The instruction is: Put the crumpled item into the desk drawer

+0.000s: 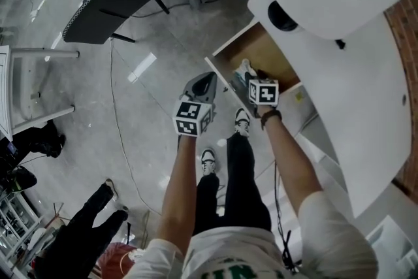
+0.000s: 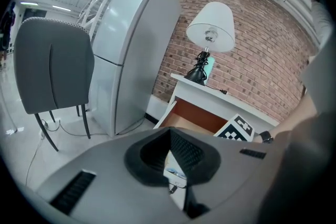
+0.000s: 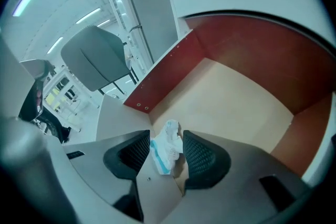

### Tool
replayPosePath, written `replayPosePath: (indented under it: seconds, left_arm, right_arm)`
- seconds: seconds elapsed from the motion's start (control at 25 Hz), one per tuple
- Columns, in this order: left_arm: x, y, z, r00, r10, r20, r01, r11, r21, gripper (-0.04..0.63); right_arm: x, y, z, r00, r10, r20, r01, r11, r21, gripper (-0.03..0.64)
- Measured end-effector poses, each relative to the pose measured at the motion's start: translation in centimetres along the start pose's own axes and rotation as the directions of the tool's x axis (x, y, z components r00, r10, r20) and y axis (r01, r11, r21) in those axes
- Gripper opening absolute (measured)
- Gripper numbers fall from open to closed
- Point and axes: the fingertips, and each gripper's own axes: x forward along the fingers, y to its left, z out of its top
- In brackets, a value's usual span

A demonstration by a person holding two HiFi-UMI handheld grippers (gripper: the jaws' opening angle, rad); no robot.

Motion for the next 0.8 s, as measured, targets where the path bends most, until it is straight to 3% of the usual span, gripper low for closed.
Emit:
replayPosePath:
  seconds: [0.48,0.8]
  left_arm:
    - [-7.1,-2.5,3.9,0.999,0.02,0.046,-0.02,1.0,0.01,-0.005]
    - [-14.8,-5.9,8.0,0.995,0.021,0.098,-0.026,0.999,0.047,-0.005]
  right_arm:
    - [-12.4,4.4,3.2,0.977,0.026,0.211,-0.024,1.0,-0.011,0.178]
    - [-24.1,7.5,5.6,0.923,-0.022,0.385,0.046,0.998,-0.053,0.176]
